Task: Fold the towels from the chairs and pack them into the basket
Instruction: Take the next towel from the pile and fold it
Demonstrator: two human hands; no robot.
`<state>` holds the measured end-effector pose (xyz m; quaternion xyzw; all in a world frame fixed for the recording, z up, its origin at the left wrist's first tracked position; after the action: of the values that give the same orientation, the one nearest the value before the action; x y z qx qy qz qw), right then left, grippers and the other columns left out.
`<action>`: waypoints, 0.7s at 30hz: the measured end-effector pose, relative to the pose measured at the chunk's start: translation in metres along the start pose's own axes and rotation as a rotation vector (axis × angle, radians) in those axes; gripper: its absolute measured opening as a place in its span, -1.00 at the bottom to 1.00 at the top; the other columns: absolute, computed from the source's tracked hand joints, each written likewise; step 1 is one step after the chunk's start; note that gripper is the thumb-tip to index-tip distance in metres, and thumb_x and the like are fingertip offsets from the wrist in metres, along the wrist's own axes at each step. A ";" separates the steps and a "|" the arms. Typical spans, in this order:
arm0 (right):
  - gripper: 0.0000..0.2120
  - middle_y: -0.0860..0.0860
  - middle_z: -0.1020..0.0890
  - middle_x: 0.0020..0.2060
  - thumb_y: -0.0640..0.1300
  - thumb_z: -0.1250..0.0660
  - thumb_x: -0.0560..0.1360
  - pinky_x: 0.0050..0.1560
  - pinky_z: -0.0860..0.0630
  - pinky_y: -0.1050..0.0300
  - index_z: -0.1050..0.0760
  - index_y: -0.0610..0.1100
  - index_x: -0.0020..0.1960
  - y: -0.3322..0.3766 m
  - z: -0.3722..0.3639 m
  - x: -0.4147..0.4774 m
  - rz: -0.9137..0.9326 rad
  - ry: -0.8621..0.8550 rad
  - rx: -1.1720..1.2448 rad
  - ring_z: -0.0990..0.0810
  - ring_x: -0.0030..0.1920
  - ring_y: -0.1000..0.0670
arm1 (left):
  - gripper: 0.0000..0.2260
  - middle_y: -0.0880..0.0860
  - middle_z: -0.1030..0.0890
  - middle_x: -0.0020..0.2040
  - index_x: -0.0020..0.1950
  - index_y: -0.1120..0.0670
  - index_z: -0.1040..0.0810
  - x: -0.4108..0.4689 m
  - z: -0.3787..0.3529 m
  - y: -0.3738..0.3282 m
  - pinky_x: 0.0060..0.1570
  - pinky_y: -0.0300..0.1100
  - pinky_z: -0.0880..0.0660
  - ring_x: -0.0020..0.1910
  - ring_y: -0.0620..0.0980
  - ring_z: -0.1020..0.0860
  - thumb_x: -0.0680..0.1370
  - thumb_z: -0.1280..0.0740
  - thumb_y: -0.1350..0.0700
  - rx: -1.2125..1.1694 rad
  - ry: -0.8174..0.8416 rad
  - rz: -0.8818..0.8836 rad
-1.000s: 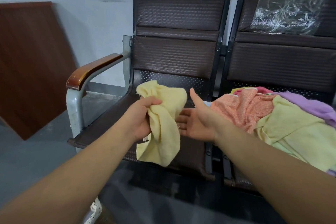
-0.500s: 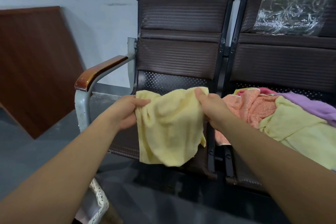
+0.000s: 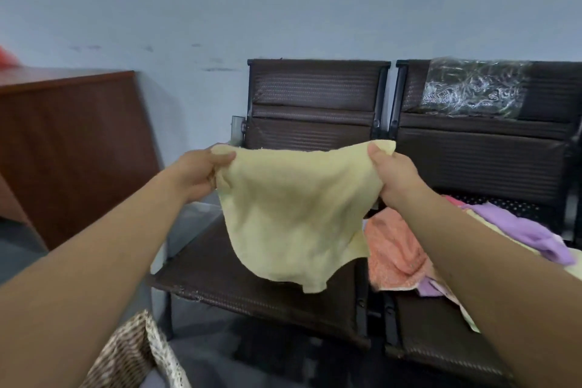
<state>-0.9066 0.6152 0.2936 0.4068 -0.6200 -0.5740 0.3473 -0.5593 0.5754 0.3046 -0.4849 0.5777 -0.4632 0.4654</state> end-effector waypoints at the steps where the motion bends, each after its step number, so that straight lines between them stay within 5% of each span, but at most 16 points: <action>1: -0.72 -0.19 -0.70 -0.04 -0.02 -0.41 0.56 0.01 -0.61 -0.10 -0.62 -0.26 0.04 0.002 0.002 -0.001 0.048 -0.011 -0.091 -0.66 -0.09 -0.12 | -0.73 0.18 -0.60 0.12 0.31 0.25 -0.53 0.000 0.001 -0.003 -0.09 -0.15 -0.63 -0.12 0.00 -0.62 0.62 -0.28 0.29 0.091 -0.033 -0.029; 4: -0.82 -0.13 -0.71 -0.10 -0.13 -0.43 0.55 0.05 -0.61 -0.11 -0.67 -0.22 0.05 0.008 0.007 -0.004 0.147 0.033 -0.173 -0.65 -0.08 -0.11 | -0.79 0.19 -0.64 0.05 0.23 0.28 -0.58 -0.004 0.007 -0.010 0.01 -0.06 -0.60 -0.06 0.10 -0.61 0.64 -0.28 0.23 0.261 -0.181 -0.128; 7: -0.93 -0.04 -0.68 -0.21 -0.14 -0.46 0.53 -0.05 -0.59 -0.01 -0.66 -0.13 -0.02 0.016 0.015 -0.005 0.205 0.026 -0.235 -0.63 -0.14 -0.06 | -0.80 0.23 -0.64 0.09 0.18 0.27 -0.58 -0.007 0.010 -0.018 0.13 0.09 -0.53 0.01 0.15 -0.59 0.63 -0.30 0.20 0.166 -0.204 -0.155; 12: -0.84 -0.05 -0.59 -0.34 -0.04 -0.44 0.53 -0.34 -0.46 0.13 -0.60 -0.06 -0.19 0.018 0.025 -0.004 0.161 0.010 -0.350 -0.52 -0.32 -0.05 | -0.90 0.18 -0.57 -0.05 0.02 0.22 -0.55 -0.014 0.000 -0.013 -0.16 -0.04 -0.51 -0.14 0.09 -0.54 0.59 -0.26 0.24 -0.104 -0.176 -0.098; 15: -0.89 -0.05 -0.61 -0.29 -0.03 -0.34 0.60 -0.33 -0.44 0.16 -0.60 -0.04 -0.03 0.016 0.027 -0.004 0.115 0.039 -0.307 -0.53 -0.38 -0.01 | -0.88 0.18 -0.55 -0.02 0.03 0.20 -0.57 -0.012 0.002 -0.005 -0.20 -0.08 -0.48 -0.21 0.05 -0.52 0.60 -0.25 0.23 -0.002 -0.158 -0.132; 21: -0.82 -0.11 -0.68 -0.15 -0.09 -0.35 0.60 -0.11 -0.46 0.07 -0.67 -0.16 -0.04 0.006 0.023 0.001 0.330 0.018 -0.396 -0.58 -0.15 -0.04 | -0.81 0.19 -0.66 0.08 0.01 0.07 -0.65 0.005 0.015 0.003 0.17 0.13 -0.58 0.05 0.19 -0.62 0.62 -0.24 0.25 0.359 -0.277 -0.224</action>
<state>-0.9283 0.6240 0.2969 0.2294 -0.5505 -0.6160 0.5147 -0.5453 0.5695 0.2991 -0.5144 0.3596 -0.5360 0.5647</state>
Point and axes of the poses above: each hand's wrist, its own x-axis towards the middle knuckle, its own z-axis out of the back of the hand, y = z × x, the point moved 2 cm from there along x, towards the middle knuckle
